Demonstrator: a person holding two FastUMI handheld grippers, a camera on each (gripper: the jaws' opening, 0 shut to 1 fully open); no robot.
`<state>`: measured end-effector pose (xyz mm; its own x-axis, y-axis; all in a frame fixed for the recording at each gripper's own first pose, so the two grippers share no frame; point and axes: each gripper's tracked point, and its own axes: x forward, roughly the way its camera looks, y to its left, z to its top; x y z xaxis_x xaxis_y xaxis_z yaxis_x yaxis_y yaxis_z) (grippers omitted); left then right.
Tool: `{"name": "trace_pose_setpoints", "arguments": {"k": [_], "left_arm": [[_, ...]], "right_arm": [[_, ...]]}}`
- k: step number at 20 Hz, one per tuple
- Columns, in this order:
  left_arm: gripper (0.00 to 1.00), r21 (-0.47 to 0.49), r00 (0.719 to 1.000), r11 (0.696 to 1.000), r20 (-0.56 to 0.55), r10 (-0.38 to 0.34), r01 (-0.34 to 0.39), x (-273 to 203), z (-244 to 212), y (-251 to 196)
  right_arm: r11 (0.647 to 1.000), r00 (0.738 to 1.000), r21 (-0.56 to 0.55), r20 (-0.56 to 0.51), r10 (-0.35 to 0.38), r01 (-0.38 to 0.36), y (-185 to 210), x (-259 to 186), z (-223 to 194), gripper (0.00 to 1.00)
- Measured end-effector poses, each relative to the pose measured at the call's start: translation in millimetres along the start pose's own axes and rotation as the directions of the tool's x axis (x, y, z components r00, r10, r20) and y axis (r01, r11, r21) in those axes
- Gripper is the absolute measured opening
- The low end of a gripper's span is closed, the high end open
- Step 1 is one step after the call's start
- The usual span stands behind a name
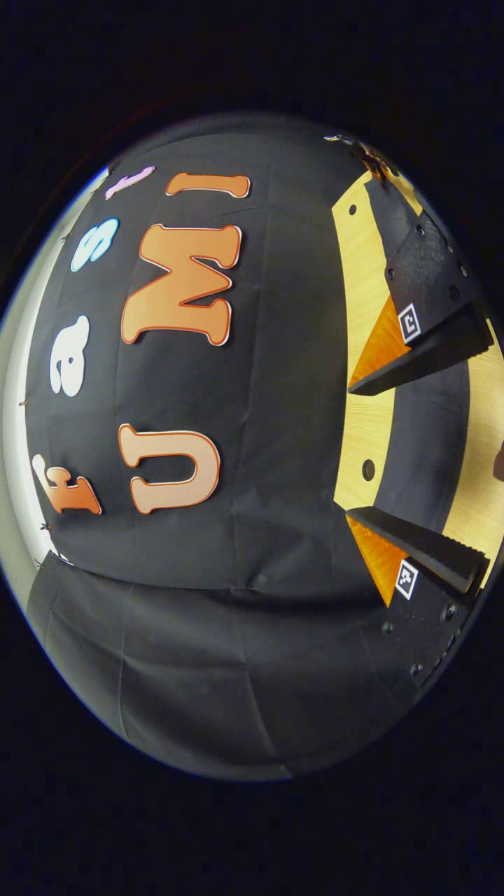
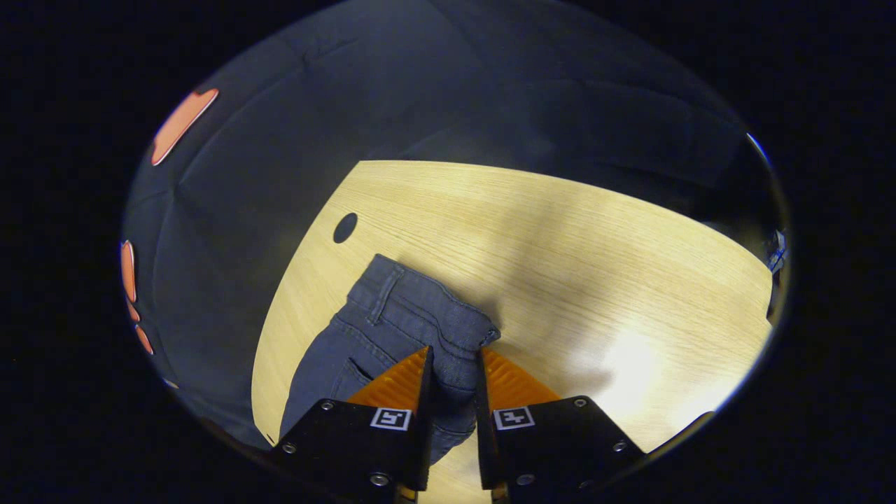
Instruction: Grasp the waist and the cuffs of the jeans and fold them to make the two legs overlap; first hold the waist and fold one-third of the jeans toward the cuffs, then hold the cuffs and fold the remaining one-third in the same direction to finish folding.
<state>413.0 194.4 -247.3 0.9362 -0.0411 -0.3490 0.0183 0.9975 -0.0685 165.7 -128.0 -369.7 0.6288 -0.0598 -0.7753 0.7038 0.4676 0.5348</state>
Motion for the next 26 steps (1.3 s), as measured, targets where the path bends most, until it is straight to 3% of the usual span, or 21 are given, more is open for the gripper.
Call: {"name": "trace_pose_setpoints", "arguments": {"k": [1,2,4,12,17,26], "left_arm": [[0.96,-0.002,1.0,1.0,-0.006,-0.013,0.013,0,2,-1],[0.92,0.001,0.999,1.0,-0.012,-0.03,0.03,1,2,-3],[0.96,0.024,0.998,0.998,-0.009,-0.057,0.057,5,5,-6],[0.96,0.039,0.988,0.988,0.022,-0.153,0.152,14,12,-21],[0.96,0.036,0.984,0.984,0.029,-0.177,0.176,14,16,-17],[0.96,0.012,0.983,0.983,0.018,-0.182,0.182,10,8,6]], "right_arm": [[1.0,1.0,0.009,0.005,0.019,-0.019,11,1,2,0.19],[0.999,0.999,0.001,0.04,0.035,-0.035,17,-9,8,0.14],[0.998,0.993,-0.021,0.096,0.065,-0.063,27,-28,10,0.14],[0.964,0.964,-0.244,0.21,0.163,-0.11,86,-95,3,0.14],[0.901,0.941,-0.425,0.263,0.214,-0.087,144,-123,-28,0.14],[0.763,0.914,-0.637,0.241,0.327,-0.106,198,-146,-75,0.14]]}}
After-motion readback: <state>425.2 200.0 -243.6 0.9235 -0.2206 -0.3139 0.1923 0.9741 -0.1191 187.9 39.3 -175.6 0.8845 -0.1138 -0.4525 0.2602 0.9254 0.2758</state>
